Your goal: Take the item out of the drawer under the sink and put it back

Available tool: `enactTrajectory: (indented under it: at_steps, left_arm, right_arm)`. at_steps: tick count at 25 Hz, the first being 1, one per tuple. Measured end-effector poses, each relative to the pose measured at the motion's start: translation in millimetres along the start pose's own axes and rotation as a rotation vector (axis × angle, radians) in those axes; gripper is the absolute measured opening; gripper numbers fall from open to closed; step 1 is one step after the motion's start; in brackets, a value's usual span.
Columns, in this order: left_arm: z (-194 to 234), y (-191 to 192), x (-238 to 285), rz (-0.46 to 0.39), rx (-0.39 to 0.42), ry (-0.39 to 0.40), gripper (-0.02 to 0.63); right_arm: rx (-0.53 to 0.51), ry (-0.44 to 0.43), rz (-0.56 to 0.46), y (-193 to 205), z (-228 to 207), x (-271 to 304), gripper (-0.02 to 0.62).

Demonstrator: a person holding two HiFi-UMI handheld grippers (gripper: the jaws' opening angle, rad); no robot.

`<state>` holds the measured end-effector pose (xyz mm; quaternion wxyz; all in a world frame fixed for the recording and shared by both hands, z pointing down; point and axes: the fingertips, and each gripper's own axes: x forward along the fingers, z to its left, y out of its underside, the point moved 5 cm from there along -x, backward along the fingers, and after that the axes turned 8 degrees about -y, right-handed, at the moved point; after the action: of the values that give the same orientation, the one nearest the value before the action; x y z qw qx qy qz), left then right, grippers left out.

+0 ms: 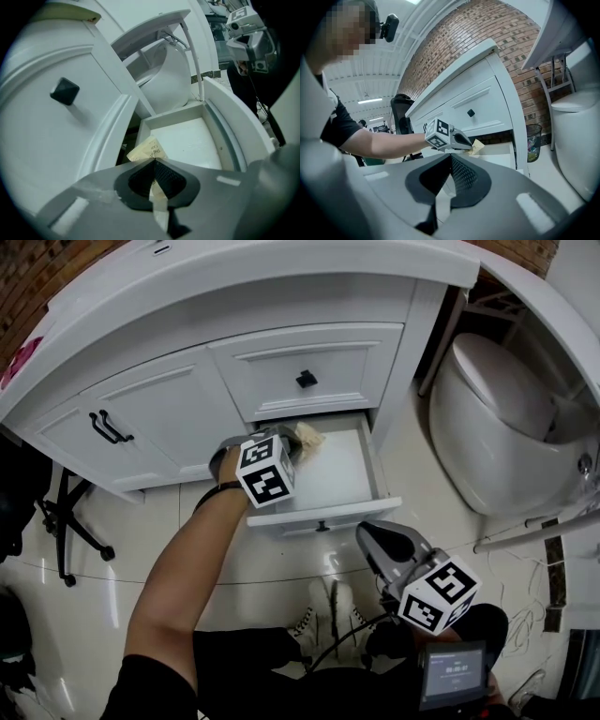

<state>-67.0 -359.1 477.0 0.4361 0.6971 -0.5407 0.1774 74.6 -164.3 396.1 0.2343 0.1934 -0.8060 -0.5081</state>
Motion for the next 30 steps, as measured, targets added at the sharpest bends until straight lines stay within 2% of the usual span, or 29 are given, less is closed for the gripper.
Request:
enactTrajectory:
  at_steps: [10,14,17,21,25,30]
  left_arm:
    - [3,-26,-87,-0.065,-0.018,-0.104,0.008]
    - [-3,-36,-126,-0.12,-0.078,-0.16,0.008]
    - [-10,-41,-157,-0.192,-0.186,-0.2,0.008]
    - [-25,-44,-202,-0.321,-0.378,-0.229,0.008]
    - [-51,-38,-237,-0.445,-0.585,-0.227,0.008]
    - [-87,-28,-261,-0.536,-0.79,-0.21,0.008]
  right_arm:
    - [-0.06,0.005,-0.05,-22,28,-20,0.008]
    - [-0.083,-0.004,-0.065,-29,41,-25,0.008]
    - [-0.092,-0.01,-0.074,-31,49,-29,0.008]
    - [-0.095,-0.017,-0.077,-31,56,-32,0.008]
    - [-0.093,-0.021,-0.085,-32,58,-31,0.008]
    - [-0.099,-0.03,-0.086,-35,58,-25,0.008]
